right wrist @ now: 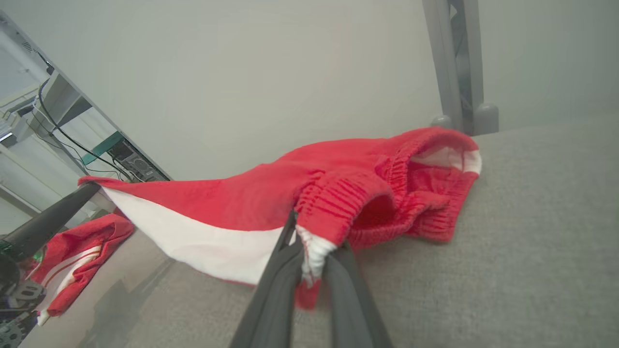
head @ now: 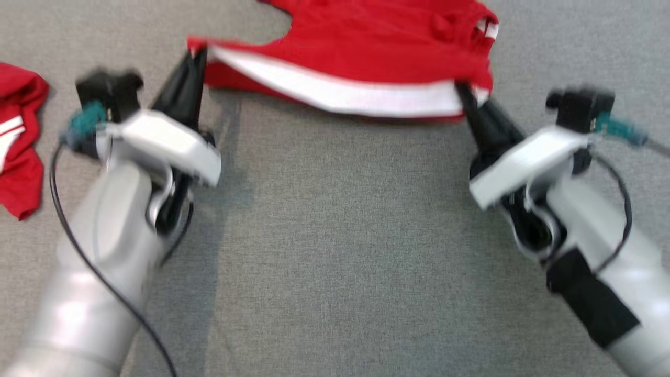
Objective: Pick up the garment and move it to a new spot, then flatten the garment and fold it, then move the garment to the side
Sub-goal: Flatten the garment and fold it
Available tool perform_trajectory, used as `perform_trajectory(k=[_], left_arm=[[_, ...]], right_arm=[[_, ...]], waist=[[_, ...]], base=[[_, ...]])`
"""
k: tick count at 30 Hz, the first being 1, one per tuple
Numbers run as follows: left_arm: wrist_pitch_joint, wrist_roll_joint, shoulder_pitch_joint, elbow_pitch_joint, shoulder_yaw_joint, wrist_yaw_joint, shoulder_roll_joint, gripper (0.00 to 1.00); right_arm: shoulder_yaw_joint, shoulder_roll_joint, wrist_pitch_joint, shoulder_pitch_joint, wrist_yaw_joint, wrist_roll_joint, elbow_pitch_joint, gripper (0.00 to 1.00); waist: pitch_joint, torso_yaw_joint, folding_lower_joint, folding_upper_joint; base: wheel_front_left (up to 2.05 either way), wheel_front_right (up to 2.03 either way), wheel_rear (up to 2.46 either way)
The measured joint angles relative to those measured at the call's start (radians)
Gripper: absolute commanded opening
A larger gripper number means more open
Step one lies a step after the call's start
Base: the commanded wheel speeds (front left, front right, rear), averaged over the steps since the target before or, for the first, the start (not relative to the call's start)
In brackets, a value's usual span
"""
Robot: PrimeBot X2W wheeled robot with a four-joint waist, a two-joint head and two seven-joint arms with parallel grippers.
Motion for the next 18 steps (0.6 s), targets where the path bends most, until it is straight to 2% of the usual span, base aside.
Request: perform_trajectory(k=[6,11,18], left_arm=[[-0.002,0.009,0.211,-0.124,-0.012,0.027,0.032,0.0],[0.022,-0.017,0.405,-0.264,-0.001,0.087,0.075,0.0],[0.143,-0.045,0.672,-0.532,-0.008,0.192,0.149,0.0]], right_arm=[[0.0,-0.055,-0.003,0.18,0.0,0.027,-0.11,0.0],[-0.016,-0.074,-0.003,0.337,0.0,0.026,-0.175,0.0],[-0.024,-0.086,-0.003,0.505,0.0,0.003,-0.221,0.0]], waist=[[-0.05,0.0,0.0,0.0],[-0.113,-0.002,0.0,0.0],[-0.202,-0.003,0.0,0.0]], base=[[0.0,0.0,0.0],[0.0,0.0,0.0],[0.0,0.0,0.0]])
